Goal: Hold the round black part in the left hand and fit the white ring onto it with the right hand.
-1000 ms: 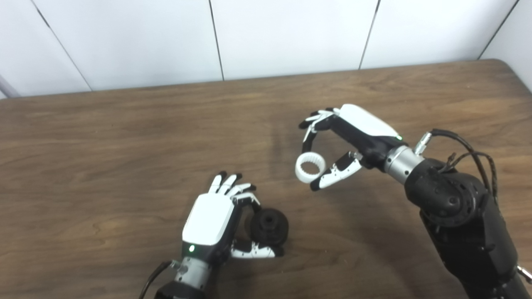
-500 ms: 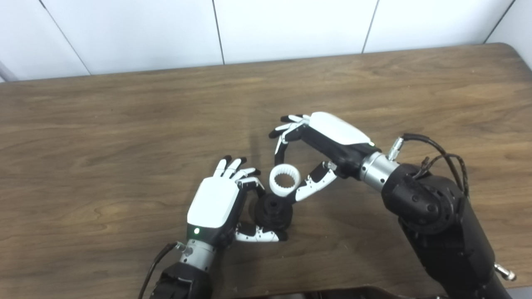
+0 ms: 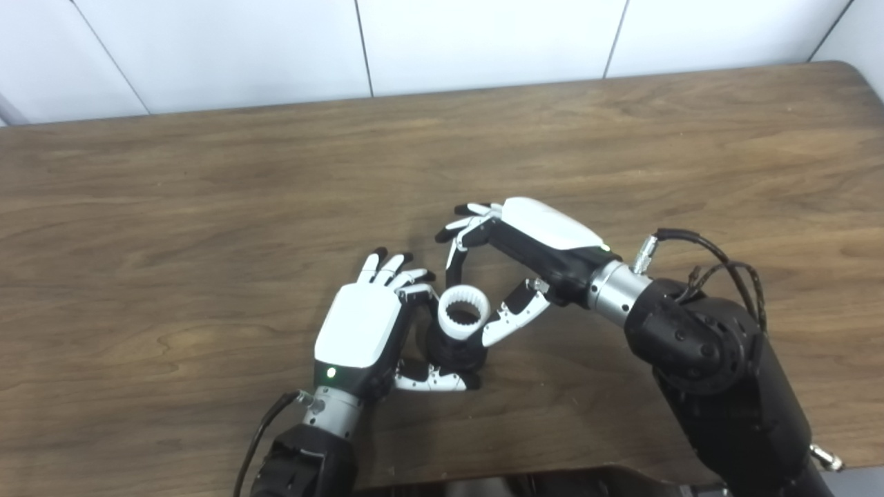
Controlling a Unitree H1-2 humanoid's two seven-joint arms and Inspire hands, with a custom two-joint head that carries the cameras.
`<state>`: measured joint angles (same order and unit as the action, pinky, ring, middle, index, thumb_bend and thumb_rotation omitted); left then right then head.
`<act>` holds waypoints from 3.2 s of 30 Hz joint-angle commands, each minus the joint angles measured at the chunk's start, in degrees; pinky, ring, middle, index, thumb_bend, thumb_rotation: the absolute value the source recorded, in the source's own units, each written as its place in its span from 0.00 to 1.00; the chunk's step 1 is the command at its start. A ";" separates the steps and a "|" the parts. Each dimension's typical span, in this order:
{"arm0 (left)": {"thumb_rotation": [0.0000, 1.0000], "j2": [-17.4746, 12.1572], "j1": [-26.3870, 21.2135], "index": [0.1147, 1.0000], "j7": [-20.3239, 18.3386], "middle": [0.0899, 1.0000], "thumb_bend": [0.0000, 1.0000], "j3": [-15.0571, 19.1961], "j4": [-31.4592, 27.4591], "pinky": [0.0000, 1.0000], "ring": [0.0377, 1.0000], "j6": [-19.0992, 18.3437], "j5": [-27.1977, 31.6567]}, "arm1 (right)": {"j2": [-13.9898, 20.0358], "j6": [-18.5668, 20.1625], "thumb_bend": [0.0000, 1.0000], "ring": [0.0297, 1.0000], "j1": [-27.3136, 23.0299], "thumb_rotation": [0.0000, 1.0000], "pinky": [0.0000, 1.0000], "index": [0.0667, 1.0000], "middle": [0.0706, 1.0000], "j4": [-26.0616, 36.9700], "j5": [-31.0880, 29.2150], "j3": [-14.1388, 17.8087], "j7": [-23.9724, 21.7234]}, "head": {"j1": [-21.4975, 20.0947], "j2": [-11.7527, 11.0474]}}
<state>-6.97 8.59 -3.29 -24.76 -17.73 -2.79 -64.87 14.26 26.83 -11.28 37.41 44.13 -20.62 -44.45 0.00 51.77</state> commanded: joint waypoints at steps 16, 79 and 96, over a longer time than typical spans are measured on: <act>0.05 0.73 -1.22 0.42 -0.05 0.77 0.52 -0.31 -0.61 1.00 0.92 -0.31 -0.87 | 1.40 -1.36 0.52 0.97 -1.30 0.13 1.00 0.45 0.82 1.17 -0.46 -0.50 0.63 | -0.32 0.27; 0.05 1.41 -1.28 0.42 0.11 0.77 0.52 -1.03 -1.81 1.00 0.92 -0.92 -1.62 | 2.23 -4.76 0.52 0.97 1.00 0.13 1.00 0.45 0.82 -2.94 0.24 -1.61 4.09 | -1.34 0.24; 0.05 1.85 -1.53 0.42 0.52 0.77 0.52 -1.26 -1.39 1.00 0.92 -0.82 -1.83 | 1.78 -6.40 0.52 0.96 1.47 0.14 1.00 0.45 0.82 -4.04 0.67 -1.78 6.47 | -1.13 0.02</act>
<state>-5.78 8.13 -3.74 -25.95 -17.90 -3.90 -65.82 16.31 22.05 -8.66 32.32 44.34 -22.82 -39.65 -1.05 51.77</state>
